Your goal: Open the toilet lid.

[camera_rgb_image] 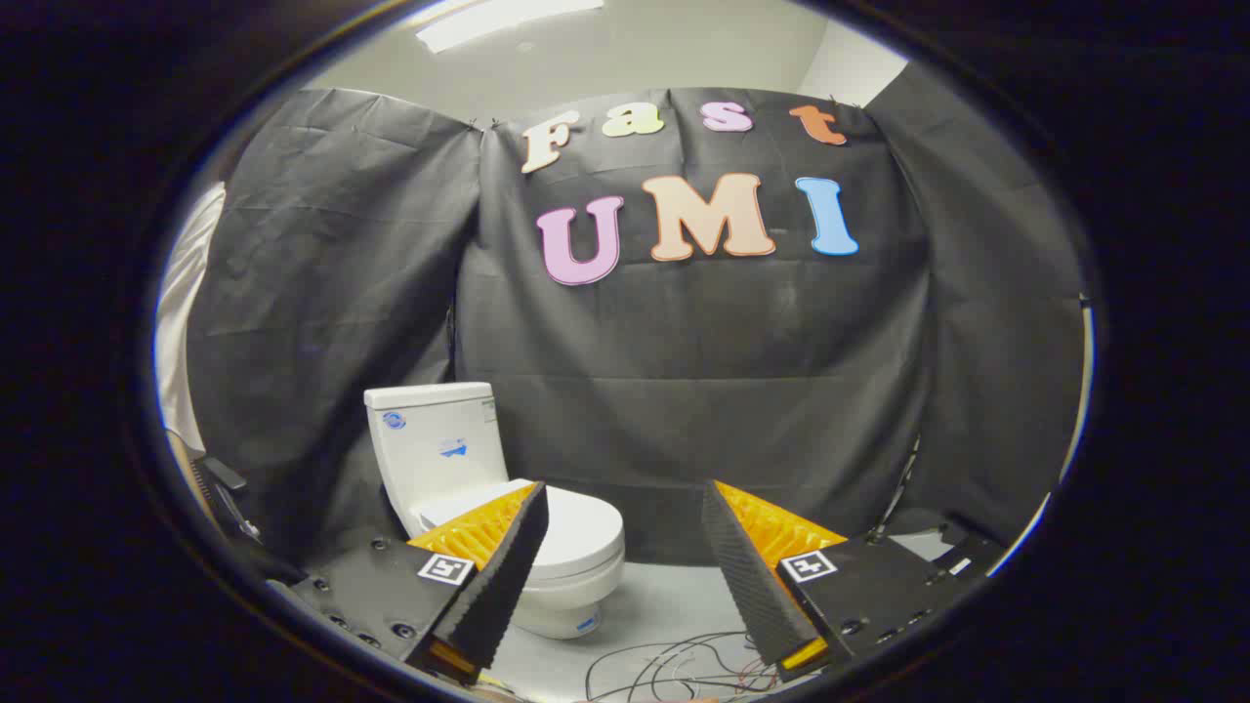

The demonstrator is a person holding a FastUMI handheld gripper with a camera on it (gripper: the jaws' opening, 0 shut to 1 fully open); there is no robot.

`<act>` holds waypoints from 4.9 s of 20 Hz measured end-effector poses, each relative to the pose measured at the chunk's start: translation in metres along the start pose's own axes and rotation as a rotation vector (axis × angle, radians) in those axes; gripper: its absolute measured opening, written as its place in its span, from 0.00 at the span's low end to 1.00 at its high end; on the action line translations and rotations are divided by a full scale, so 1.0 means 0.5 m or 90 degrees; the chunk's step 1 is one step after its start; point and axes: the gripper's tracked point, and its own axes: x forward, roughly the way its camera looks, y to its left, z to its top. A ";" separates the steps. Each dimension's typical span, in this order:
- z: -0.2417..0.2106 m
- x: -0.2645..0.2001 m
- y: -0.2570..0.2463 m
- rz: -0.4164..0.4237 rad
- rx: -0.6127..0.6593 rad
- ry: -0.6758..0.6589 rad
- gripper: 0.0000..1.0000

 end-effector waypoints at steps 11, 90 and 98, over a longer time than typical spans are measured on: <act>0.002 0.000 -0.001 0.000 0.000 -0.001 0.98; 0.085 0.258 0.086 -0.238 0.077 -0.182 0.90; 0.032 0.264 0.086 -0.430 0.123 -0.177 0.86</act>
